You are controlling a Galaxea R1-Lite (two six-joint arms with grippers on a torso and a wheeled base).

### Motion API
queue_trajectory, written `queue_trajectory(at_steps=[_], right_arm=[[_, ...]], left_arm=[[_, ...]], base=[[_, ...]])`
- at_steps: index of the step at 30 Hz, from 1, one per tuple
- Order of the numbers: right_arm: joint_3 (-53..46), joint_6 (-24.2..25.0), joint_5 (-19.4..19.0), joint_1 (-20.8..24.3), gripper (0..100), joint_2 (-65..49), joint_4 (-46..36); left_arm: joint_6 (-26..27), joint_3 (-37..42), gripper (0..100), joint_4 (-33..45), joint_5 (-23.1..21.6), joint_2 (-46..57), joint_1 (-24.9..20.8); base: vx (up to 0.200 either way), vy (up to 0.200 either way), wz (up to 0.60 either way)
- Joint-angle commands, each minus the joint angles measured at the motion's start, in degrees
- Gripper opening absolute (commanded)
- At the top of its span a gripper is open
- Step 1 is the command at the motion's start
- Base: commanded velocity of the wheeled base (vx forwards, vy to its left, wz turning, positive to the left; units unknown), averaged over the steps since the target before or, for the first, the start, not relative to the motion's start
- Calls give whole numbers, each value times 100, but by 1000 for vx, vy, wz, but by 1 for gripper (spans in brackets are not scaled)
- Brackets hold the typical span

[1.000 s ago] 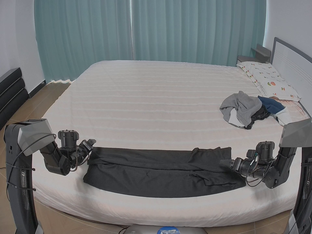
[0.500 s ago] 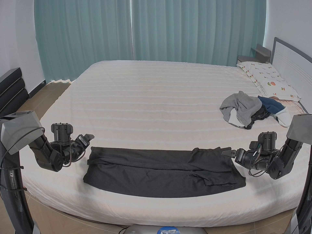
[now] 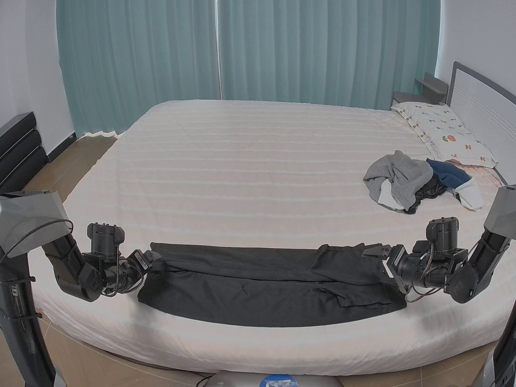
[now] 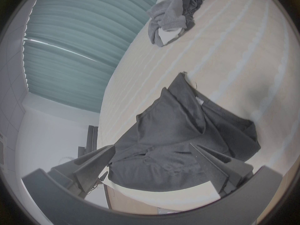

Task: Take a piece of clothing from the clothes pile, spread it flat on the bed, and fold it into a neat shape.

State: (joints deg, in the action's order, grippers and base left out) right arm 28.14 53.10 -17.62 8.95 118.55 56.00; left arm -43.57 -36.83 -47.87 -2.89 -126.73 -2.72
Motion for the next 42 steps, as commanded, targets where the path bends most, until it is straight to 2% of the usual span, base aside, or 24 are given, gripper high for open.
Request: queue_trajectory(at_steps=[1, 21, 22, 26, 27, 29, 37, 42], right_arm=[[-89, 25, -5, 72, 100, -69, -2], [-71, 16, 48, 98, 100, -8, 7], [-71, 16, 48, 107, 100, -8, 7], [-36, 34, 83, 160, 100, -8, -54], [-1, 42, 276, 230, 100, 10, -72], [8, 34, 522, 327, 100, 27, -63], [166, 113, 953, 511, 100, 142, -81], [263, 385, 1155, 555, 100, 300, -107]], left_arm=[[6, 35, 100, -3, 8, -27, -71], [-152, -650, 100, -64, 271, -589, -176], [-187, -650, 0, -64, 280, -589, -176], [-275, -650, 0, -73, 517, -563, -168], [-292, -650, 0, -143, 720, -563, -168], [-292, -650, 0, -293, 825, -589, -168], [-284, -615, 0, -820, 1273, -572, -185], [-284, -536, 0, -1128, 1291, -563, -203]], base=[[0, 0, 0], [0, 0, 0], [0, 0, 0], [0, 0, 0], [0, 0, 0], [0, 0, 0], [0, 0, 0], [0, 0, 0]])
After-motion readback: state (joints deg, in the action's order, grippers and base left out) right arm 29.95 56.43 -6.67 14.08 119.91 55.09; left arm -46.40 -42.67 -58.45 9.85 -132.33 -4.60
